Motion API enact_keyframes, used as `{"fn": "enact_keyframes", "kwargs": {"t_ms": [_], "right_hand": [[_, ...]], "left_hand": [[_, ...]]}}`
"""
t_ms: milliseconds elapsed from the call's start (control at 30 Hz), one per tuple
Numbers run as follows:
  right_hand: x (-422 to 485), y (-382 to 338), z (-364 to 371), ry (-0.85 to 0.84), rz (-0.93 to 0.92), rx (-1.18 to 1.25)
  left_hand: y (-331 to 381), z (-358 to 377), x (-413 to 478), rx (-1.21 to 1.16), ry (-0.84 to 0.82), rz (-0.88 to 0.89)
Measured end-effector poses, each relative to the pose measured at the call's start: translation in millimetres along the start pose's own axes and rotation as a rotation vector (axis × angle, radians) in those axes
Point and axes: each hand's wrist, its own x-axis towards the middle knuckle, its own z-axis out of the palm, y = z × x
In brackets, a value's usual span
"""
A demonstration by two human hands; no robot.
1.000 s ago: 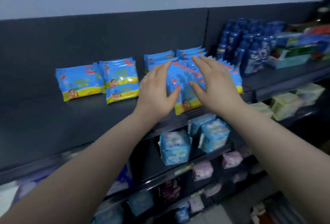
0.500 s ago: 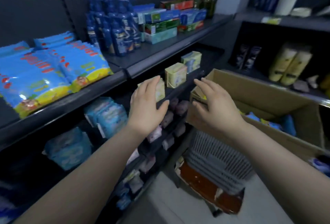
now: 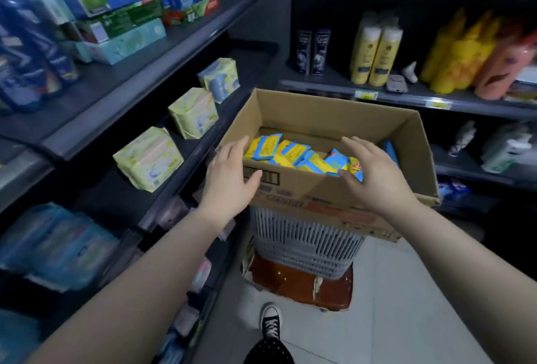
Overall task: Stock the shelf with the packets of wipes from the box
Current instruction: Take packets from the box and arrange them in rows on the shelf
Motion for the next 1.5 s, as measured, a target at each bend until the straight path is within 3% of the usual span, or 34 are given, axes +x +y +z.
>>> {"fn": "enact_keyframes", "kwargs": {"t_ms": [233, 600, 733, 900, 1033, 1100, 1167, 1267, 1433, 1500], "right_hand": [[75, 3, 24, -0.069, -0.052, -0.008], [180, -10, 136, -0.558, -0.353, -0.328], [189, -10, 163, -0.579, -0.419, -0.290], [199, -10, 154, -0.288, -0.532, -0.006], [201, -14, 120, -0.196, -0.273, 0.392], [198, -17, 106, -0.269, -0.119, 0.722], [191, -16, 102, -0.218, -0.028, 0.846], [181, -1, 107, -0.142, 0.066, 0.574], [167, 2, 135, -0.589, -0.093, -0.045], [169, -9, 144, -0.665, -0.131, -0.223]], "left_hand": [[-37, 22, 84, 0.057, -0.069, 0.026], [-72, 32, 124, -0.132, -0.023, 0.009], [-73, 32, 125, -0.153, -0.016, -0.001], [-72, 31, 129, -0.131, -0.069, -0.015], [-61, 29, 148, 0.024, -0.149, 0.011], [-55, 30, 159, -0.022, -0.116, 0.017], [-54, 29, 166, -0.148, -0.067, -0.027], [-64, 28, 169, -0.370, 0.037, -0.186], [-67, 30, 169, -0.574, 0.148, -0.320], [-67, 31, 167, -0.606, 0.182, -0.327]]}}
